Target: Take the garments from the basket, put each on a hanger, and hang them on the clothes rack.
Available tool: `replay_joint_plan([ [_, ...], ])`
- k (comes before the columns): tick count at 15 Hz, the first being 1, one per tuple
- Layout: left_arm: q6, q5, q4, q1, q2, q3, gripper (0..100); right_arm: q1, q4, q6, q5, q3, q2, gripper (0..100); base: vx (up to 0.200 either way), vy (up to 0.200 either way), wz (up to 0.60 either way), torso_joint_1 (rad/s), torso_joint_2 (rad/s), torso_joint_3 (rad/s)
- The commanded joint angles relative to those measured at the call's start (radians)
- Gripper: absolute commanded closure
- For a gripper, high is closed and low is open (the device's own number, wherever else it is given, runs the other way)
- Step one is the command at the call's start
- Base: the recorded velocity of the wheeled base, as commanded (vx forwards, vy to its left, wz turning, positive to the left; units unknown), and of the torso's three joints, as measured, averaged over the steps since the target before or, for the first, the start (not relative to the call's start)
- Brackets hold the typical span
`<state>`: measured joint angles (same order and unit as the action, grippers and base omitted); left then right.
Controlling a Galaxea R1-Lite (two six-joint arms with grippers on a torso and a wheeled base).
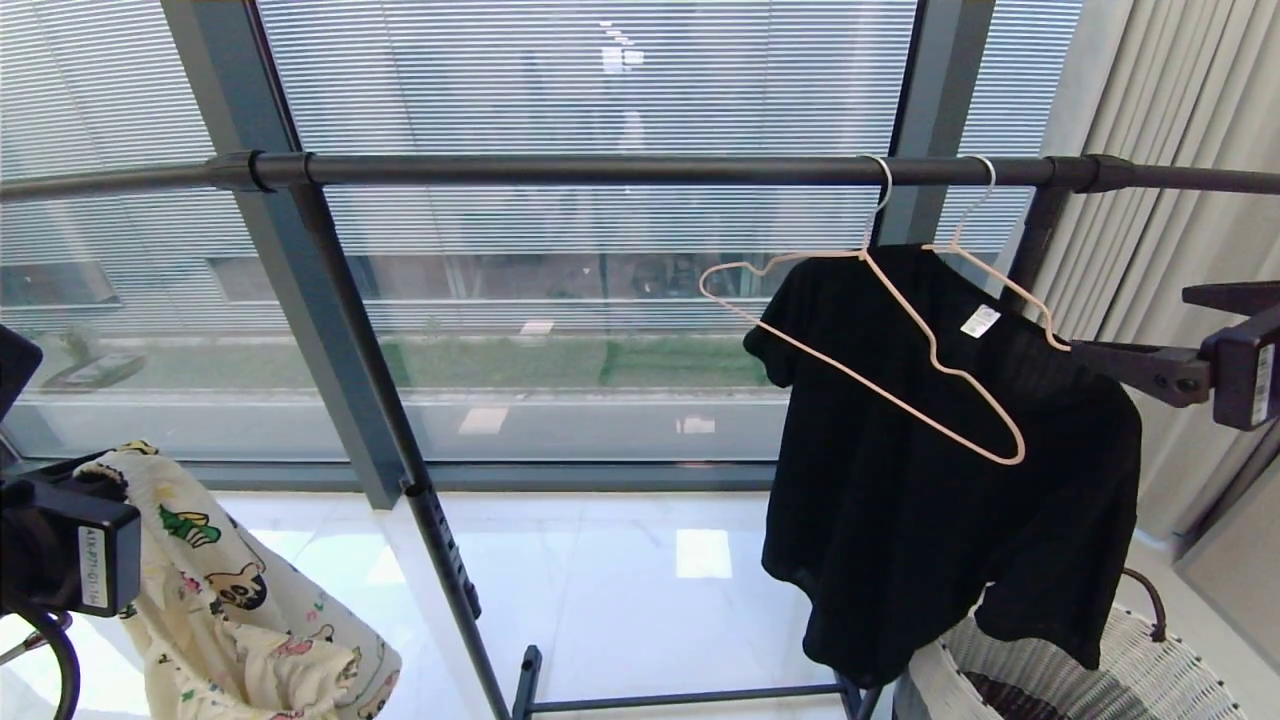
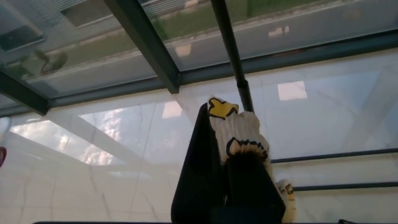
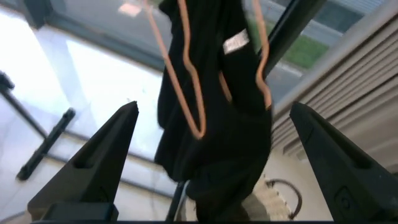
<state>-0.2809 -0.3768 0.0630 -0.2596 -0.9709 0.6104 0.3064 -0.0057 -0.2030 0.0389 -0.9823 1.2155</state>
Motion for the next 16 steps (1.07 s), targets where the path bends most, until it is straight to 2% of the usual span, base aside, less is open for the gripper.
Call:
replay_joint_plan([
  [1, -0.003, -0.001, 0.0, -0.001, -0.005, 0.0, 100, -0.001, -0.013, -0.003, 0.007, -0.001, 0.062, 0, 0.2, 0.0, 0.0, 0.002, 0.01, 0.012],
  [4, -0.003, -0.001, 0.0, -0.026, -0.002, -0.001, 100, -0.001, -0.01, -0.003, 0.042, 0.001, 0.078, 0, 0.2, 0.0, 0.0, 0.009, 0.0, 0.002],
  [7, -0.001, -0.001, 0.001, -0.069, 0.001, -0.005, 100, -0.001, -0.007, -0.013, 0.081, 0.005, 0.085, 0, 0.0, 0.0, 0.0, 0.0, 0.0, 0.0],
  [12, 0.0, -0.001, 0.006, -0.078, 0.012, -0.005, 100, -0.001, 0.001, -0.039, 0.205, 0.001, 0.159, 0, 0.0, 0.0, 0.0, 0.0, 0.0, 0.0],
  [16, -0.001, -0.002, 0.006, -0.078, 0.035, -0.008, 100, -0.003, -0.002, -0.039, 0.243, -0.006, 0.237, 0, 0.0, 0.0, 0.0, 0.0, 0.0, 0.0],
])
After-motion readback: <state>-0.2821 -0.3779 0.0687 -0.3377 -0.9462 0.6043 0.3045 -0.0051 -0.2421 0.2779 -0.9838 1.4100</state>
